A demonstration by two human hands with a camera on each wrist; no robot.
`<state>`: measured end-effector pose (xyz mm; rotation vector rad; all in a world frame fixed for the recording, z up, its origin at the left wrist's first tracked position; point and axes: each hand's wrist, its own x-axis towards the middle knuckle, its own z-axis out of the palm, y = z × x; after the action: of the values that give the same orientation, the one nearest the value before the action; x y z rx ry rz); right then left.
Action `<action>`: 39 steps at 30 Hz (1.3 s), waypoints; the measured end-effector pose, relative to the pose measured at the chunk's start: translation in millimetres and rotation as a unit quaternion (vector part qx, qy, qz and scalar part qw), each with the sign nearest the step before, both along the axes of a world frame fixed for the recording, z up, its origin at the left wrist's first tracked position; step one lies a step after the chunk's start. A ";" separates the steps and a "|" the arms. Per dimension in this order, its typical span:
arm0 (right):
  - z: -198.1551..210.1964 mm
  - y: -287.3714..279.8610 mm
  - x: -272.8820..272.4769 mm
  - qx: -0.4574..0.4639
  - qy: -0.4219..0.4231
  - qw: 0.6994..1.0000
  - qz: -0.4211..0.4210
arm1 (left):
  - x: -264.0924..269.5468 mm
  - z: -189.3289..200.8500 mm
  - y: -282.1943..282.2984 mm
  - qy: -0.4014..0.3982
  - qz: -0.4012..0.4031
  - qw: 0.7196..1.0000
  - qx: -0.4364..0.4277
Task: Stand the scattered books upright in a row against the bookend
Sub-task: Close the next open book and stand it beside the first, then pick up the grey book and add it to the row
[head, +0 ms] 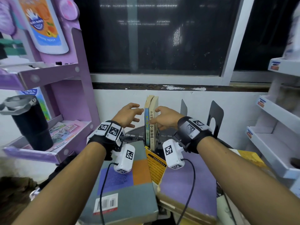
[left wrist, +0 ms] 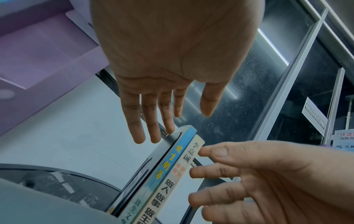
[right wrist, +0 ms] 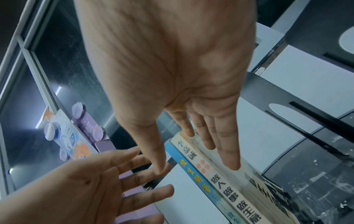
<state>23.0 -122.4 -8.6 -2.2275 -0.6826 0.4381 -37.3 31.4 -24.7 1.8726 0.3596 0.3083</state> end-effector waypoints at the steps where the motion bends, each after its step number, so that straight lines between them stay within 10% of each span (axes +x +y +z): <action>1: 0.4 -2.4 -5.4 -0.010 -0.002 1.000 0.004 | -5.8 0.5 1.2 0.002 0.003 1.000 0.007; 39: -50.9 15.0 -80.0 -0.243 -0.016 0.965 0.095 | -140.6 -73.0 41.2 0.292 0.035 0.955 0.033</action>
<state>-57.0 -107.3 -59.6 -2.6402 -0.8845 0.7326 -177.9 72.6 -97.6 1.9962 0.8236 -0.2017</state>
